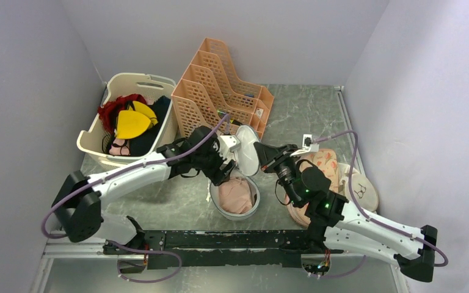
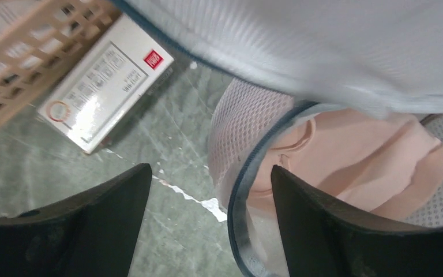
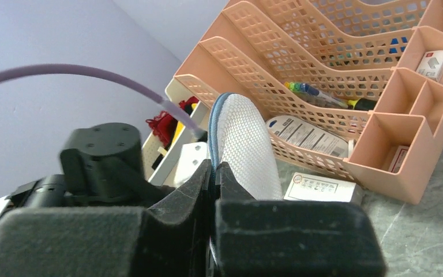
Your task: Unzip the laundry bag and remove the bra
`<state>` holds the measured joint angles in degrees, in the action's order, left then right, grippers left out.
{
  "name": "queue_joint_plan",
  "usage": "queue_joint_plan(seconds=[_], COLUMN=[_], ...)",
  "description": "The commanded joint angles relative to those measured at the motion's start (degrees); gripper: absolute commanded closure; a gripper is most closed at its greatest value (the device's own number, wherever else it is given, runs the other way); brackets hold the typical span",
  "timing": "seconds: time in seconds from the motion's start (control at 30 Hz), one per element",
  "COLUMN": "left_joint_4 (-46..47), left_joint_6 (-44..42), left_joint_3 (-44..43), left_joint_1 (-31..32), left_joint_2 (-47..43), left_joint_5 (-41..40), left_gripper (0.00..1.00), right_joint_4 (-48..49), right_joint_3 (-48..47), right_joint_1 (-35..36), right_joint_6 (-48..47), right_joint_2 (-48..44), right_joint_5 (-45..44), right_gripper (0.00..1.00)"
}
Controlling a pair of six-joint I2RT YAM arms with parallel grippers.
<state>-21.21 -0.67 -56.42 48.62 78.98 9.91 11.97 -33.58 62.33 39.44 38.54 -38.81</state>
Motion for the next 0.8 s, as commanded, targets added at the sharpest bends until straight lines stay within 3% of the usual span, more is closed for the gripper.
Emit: queue_joint_plan(seconds=[0.0, 0.13, 0.23, 0.33, 0.4, 0.5, 0.57, 0.63, 0.7, 0.77], left_joint_4=[-3.87, -4.22, -3.27, -2.43, -1.99, -1.45, -1.15, -1.02, -1.71, -2.19], left_joint_6=[0.97, 0.60, 0.33, -0.15, -0.29, -0.60, -0.56, -0.60, -0.97, -1.09], left_joint_3=[-3.19, -3.94, -3.30, -2.50, -2.38, -2.30, -2.14, -2.03, -2.61, -2.98], left_joint_1=[-1.11, -1.62, -1.90, -2.06, -2.17, -2.38, -2.48, -2.56, -2.66, -2.71], left_joint_2=[4.05, 4.03, 1.71, -0.51, -1.36, -2.04, -2.07, -1.59, -0.98, -0.63], left_joint_5=[5.30, 4.92, 2.80, 1.73, 2.09, 3.00, 3.29, 3.41, 3.58, 3.57], left_gripper=[0.21, 0.51, 0.75, 0.90, 0.93, 0.93, 0.93, 0.93, 0.93, 0.93], right_joint_4=[-0.53, -6.52, -20.71, -27.49, -30.88, -43.76, -52.05, -51.14, -49.73, -51.20], right_joint_3=[0.64, 0.00, -1.96, -0.26, 1.58, 2.15, 0.23, -2.18, -5.13, -8.77], right_joint_1=[-0.15, -0.22, -0.26, -0.38, -0.37, -1.04, -2.08, -3.24, -6.52, -10.80], right_joint_6=[3.18, 4.20, 9.83, 12.24, 12.43, 20.83, 25.69, 20.04, 13.95, 11.19], right_joint_2=[-1.32, -2.02, -1.82, -3.21, -4.98, -5.60, -4.10, -0.72, 4.55, 9.90], right_joint_5=[-4.20, -8.74, -16.08, -18.91, -21.88, -28.18, -29.50, -26.67, -21.18, -14.47], right_gripper=[1.00, 1.00, 1.00, 0.99, 0.93, 0.71, 0.62, 0.52, 0.29, 0.15])
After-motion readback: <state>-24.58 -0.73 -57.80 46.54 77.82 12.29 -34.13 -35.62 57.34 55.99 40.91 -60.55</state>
